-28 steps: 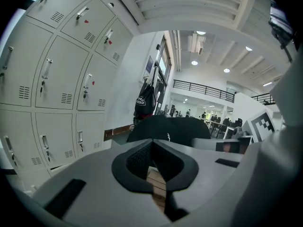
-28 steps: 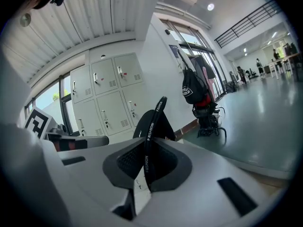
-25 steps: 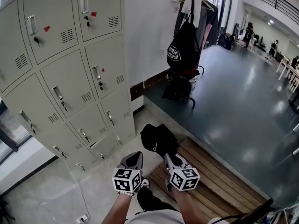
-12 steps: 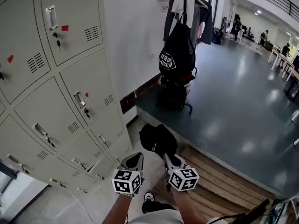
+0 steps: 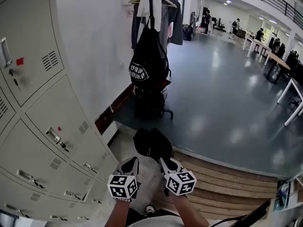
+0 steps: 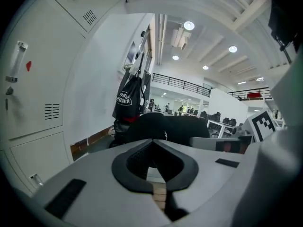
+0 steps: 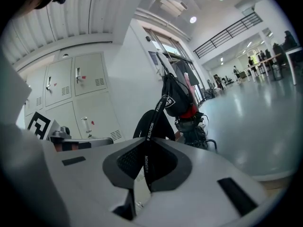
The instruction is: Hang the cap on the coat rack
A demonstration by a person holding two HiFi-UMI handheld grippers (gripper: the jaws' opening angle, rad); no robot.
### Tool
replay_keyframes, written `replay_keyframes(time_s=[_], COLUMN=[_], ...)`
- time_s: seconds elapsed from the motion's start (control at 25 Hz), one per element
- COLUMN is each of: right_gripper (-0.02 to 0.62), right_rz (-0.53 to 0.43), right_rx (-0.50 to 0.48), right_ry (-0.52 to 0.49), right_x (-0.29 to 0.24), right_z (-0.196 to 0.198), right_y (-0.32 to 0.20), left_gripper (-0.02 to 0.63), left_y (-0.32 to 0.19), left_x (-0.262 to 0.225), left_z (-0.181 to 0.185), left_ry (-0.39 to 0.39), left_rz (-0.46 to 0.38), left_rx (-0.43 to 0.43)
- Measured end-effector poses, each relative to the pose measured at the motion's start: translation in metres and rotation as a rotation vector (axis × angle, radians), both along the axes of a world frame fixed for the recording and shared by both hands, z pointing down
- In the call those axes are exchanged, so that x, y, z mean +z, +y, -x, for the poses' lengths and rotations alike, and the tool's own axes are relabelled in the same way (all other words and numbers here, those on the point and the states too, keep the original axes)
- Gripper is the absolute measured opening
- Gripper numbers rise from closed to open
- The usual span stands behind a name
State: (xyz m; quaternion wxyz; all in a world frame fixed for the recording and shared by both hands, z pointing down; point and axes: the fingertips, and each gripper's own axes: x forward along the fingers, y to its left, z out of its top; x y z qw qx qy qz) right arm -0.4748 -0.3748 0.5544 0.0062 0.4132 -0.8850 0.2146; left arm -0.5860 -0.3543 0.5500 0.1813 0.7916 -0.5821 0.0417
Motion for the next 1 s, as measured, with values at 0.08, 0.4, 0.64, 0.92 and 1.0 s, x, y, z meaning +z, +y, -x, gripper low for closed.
replay_keyframes(time_s=[0.08,0.4,0.64,0.92,1.0], right_gripper=[0.02,0.019,0.02,0.02,0.02], right_rz=[0.007,0.023,0.02,-0.007,-0.014], right_rx=[0.04,0.232,0.345,0.415,0.428], right_ry=[0.007,0.006,0.008,0.019,0.023], right_x=[0.002,0.008,-0.001,-0.023,-0.027], right_z=[-0.009,-0.037,-0.028,0.002,0.009], right_y=[-0.01,-0.055,-0.096,-0.152,-0.164], left_gripper=[0.005,0.005,0.005,0.003,0.003], left_y=[-0.015,-0.082,-0.139,-0.207,-0.219], left_x=[0.001,0.0,-0.01,-0.037,-0.043], left_z=[-0.006,-0.029,-0.026,0.006,0.017], left_ry=[0.013,0.017,0.019,0.021,0.019], left_rz=[0.006,0.004,-0.002,-0.032,-0.035], left_rx=[0.036,0.215,0.335,0.391,0.392])
